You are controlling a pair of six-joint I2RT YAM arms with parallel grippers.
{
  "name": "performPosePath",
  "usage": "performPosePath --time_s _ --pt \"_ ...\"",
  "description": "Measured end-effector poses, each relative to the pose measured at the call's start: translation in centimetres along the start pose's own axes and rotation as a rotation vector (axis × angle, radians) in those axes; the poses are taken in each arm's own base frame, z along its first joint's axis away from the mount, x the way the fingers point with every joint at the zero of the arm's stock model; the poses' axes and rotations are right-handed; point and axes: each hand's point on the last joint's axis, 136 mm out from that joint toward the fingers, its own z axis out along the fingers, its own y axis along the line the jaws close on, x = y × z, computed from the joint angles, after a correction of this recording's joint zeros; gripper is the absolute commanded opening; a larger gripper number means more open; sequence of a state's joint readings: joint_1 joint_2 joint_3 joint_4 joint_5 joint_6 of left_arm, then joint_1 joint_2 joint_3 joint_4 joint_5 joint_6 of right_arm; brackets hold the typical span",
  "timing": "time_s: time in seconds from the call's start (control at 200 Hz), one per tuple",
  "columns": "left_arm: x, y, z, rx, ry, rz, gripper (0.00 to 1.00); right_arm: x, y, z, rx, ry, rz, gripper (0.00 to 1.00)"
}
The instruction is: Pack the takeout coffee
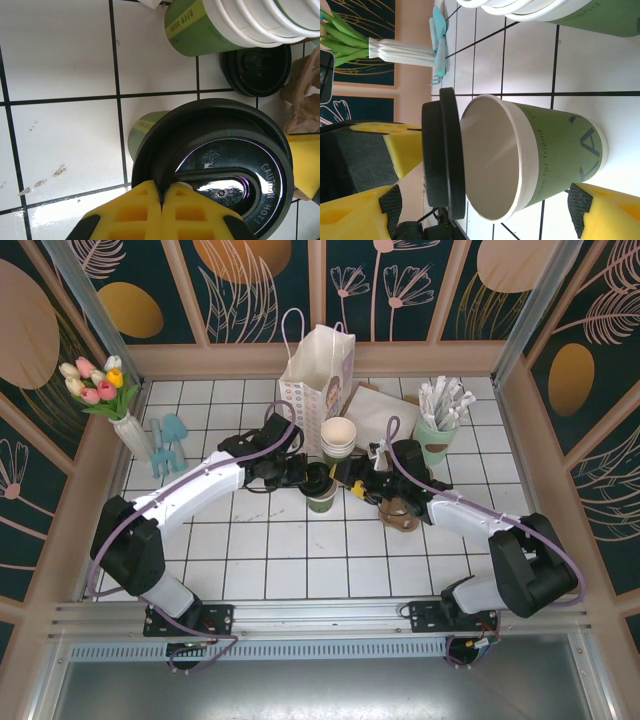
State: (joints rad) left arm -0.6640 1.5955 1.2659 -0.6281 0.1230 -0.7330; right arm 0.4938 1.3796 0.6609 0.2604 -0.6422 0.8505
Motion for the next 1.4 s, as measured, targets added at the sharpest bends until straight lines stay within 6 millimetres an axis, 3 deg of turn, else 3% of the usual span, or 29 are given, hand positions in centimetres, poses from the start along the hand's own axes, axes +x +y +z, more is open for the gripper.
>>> performPosePath --time_s 0.505,0.851,1.131,1.401 --pt "0.2 -0.4 0.8 -0.004 0.024 0.017 0.00 0.7 0.3 1.0 -0.026 0.041 -0.011 0.88" --pt "-0.8 -1.3 -0.1 -0.001 0.004 0.044 0.00 0.9 0.9 1.5 -0.039 0.056 -0.026 0.87" --pt "-0.4 -0.1 0.8 -0.068 0.041 0.062 0.00 0.9 0.8 1.5 -0.037 0.055 -0.028 0.87" --pt "0.0 -0.6 1.0 -0.067 0.053 0.080 0.00 0.8 0.7 1.5 -0.032 0.051 -0.027 0.87"
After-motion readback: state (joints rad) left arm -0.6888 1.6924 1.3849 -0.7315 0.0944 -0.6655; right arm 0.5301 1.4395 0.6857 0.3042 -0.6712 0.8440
